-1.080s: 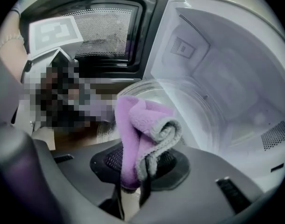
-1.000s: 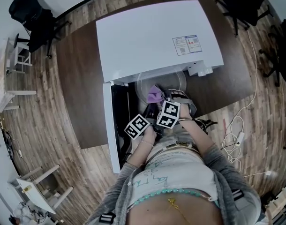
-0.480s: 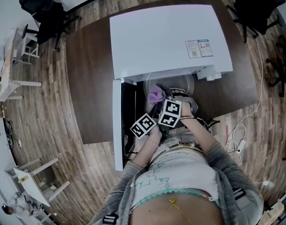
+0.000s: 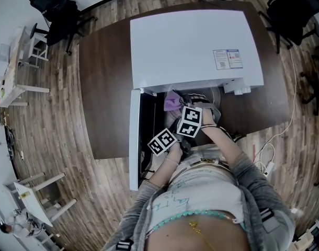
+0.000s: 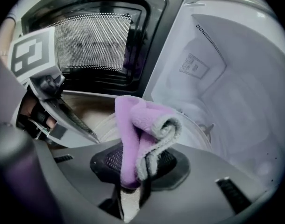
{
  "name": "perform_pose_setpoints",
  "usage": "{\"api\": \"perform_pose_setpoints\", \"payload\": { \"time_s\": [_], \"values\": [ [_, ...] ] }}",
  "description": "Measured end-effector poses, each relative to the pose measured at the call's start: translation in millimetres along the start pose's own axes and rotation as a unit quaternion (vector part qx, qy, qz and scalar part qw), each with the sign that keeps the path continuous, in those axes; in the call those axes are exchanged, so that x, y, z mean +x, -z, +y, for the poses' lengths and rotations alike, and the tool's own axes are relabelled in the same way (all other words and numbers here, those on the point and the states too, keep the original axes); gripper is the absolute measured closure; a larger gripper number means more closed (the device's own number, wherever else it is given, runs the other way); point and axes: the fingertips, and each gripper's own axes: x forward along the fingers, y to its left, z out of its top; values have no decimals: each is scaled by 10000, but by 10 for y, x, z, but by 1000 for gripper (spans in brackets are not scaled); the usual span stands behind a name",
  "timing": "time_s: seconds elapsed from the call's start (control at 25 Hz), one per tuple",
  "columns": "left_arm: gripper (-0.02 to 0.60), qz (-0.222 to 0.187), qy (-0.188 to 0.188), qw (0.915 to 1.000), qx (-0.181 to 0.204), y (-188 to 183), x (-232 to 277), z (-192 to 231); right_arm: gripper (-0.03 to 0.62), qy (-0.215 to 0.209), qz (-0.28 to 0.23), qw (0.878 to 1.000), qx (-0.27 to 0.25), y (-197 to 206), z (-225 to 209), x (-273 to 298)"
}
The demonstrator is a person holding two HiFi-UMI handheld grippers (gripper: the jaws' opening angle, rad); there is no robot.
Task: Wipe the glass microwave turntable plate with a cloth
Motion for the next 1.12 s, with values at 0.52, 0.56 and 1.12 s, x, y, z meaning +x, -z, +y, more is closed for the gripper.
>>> {"api": "perform_pose_setpoints", "payload": {
  "time_s": [0.52, 0.56, 1.12],
  "values": [
    [489, -4, 1, 10000, 3, 1, 1, 5, 479, 221, -139, 9995, 158, 5, -307, 28],
    [489, -3, 4, 10000, 4, 1, 0, 4, 479, 234, -151, 9994, 217, 13, -331, 23],
    [489, 3, 6, 10000, -13, -4, -9, 1, 479, 577, -94, 9944, 877, 305, -684, -95]
  ]
}}
